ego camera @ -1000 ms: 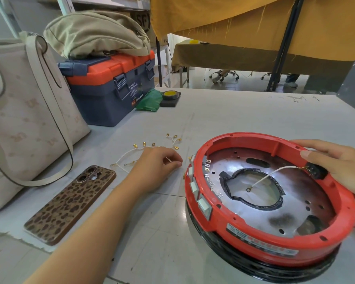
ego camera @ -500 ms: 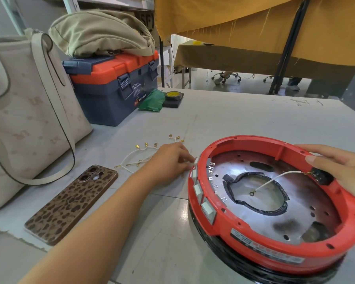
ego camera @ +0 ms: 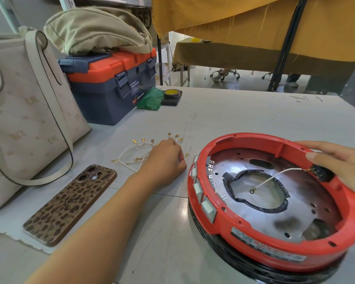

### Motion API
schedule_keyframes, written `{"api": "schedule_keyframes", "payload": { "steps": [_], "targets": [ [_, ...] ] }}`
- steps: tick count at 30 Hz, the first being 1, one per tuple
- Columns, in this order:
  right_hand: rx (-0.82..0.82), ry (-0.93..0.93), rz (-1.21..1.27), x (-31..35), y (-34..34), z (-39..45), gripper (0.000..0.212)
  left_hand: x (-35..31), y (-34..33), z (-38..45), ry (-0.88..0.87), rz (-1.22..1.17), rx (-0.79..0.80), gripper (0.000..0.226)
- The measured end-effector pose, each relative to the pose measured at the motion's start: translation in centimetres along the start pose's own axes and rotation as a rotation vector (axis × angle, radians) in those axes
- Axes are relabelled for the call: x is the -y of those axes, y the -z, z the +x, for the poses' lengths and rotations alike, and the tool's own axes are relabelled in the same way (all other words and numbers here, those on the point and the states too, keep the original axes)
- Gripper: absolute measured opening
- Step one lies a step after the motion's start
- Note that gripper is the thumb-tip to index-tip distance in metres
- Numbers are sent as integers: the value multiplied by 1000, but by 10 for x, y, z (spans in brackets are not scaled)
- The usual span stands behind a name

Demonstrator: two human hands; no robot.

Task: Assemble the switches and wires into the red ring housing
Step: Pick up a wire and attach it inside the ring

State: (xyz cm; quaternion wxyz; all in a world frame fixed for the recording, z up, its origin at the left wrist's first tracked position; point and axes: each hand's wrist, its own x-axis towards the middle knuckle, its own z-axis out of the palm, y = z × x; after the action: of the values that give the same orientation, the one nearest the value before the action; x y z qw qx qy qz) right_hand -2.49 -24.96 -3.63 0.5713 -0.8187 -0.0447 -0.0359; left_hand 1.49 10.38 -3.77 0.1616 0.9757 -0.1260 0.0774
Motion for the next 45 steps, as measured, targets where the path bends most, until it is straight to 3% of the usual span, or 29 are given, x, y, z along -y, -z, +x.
{"api": "schedule_keyframes", "payload": {
  "steps": [8, 12, 19, 23, 26, 31, 42, 45],
  "targets": [
    [1, 12, 17, -2, 0, 0, 77, 15, 15, -7, 140, -346, -47, 6],
    [1, 14, 29, -1, -1, 0, 77, 20, 21, -11, 125, -276, 38, 13],
    [-1, 18, 39, -2, 0, 1, 77, 23, 24, -14, 125, -239, 29, 7],
    [1, 20, 40, -3, 0, 1, 76, 19, 20, -13, 99, -154, 55, 15],
    [1, 20, 53, -3, 0, 1, 75, 17, 21, -13, 98, -165, -13, 9],
    [-2, 11, 48, -3, 0, 0, 75, 12, 27, -15, 115, -502, -236, 5],
    [-5, 13, 46, 0, -2, 0, 78, 6, 32, -19, 65, -1060, -71, 15],
    [-2, 17, 42, -1, -2, 1, 63, 6, 32, -19, 44, -1080, -103, 19]
  ]
}}
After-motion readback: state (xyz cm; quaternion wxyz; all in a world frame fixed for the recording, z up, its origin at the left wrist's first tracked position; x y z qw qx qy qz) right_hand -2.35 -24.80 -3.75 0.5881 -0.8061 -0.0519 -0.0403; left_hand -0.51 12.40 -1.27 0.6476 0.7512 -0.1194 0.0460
